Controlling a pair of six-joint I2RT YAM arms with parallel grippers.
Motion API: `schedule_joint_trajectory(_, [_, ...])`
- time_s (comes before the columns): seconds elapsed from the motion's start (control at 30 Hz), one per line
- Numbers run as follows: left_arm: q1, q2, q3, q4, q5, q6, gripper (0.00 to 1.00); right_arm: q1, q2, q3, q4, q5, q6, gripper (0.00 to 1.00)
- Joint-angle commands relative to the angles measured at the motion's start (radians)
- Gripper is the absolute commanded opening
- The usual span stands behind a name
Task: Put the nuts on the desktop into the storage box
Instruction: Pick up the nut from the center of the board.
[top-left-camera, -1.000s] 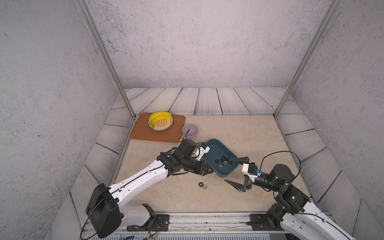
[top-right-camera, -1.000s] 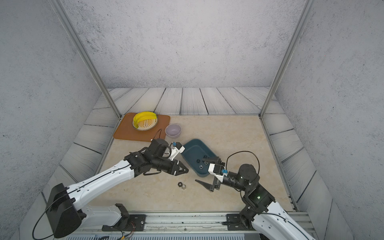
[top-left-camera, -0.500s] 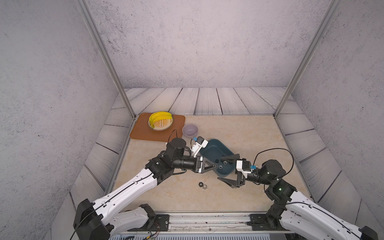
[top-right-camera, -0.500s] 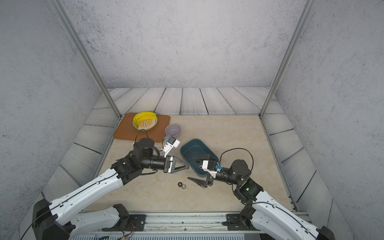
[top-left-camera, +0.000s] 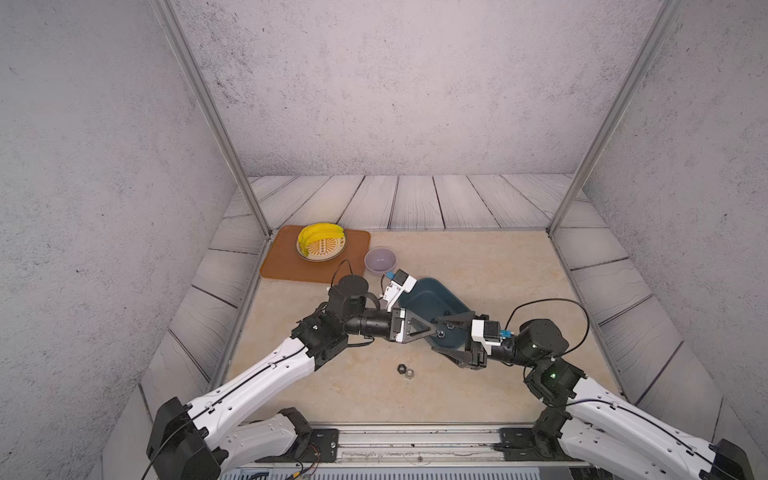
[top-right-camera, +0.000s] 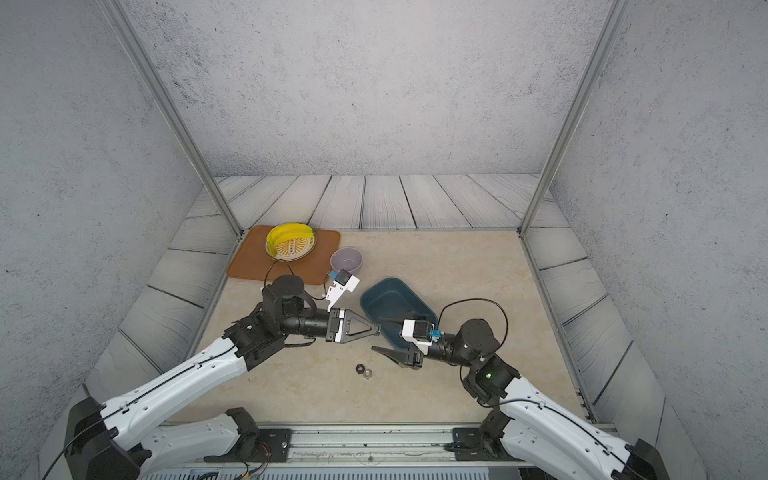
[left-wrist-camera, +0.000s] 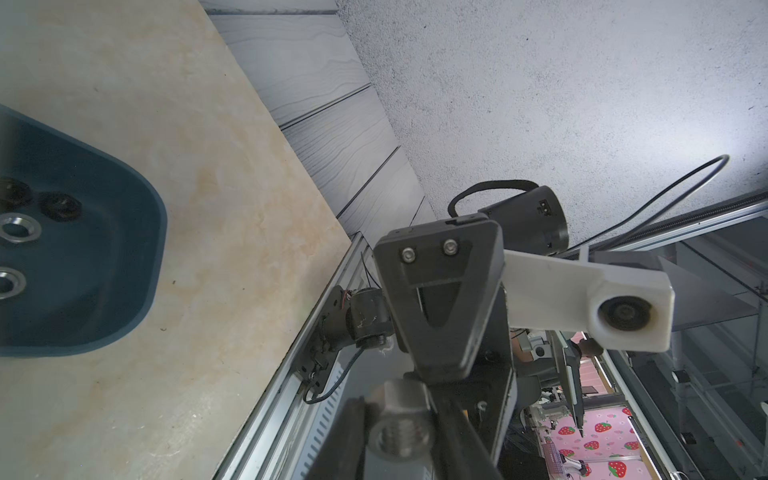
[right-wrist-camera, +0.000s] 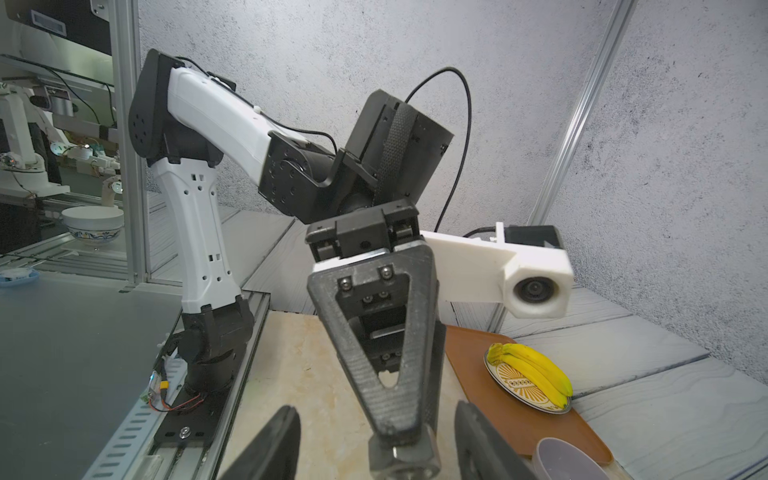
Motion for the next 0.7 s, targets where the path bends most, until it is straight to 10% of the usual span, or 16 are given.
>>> schedule_joint_trajectory(0.0, [0.006,-0.007,-0.007,0.083,0.047,-0.02,0.3,0.005,-0.011,-0.009,0.006,0.017,0.008,0.62])
schedule_joint_trajectory(0.67, [0.005,-0.004,-0.007,0.104,0.065,-0.03,0.3,0.005,-0.009,0.014,-0.016,-0.003,-0.001,0.45])
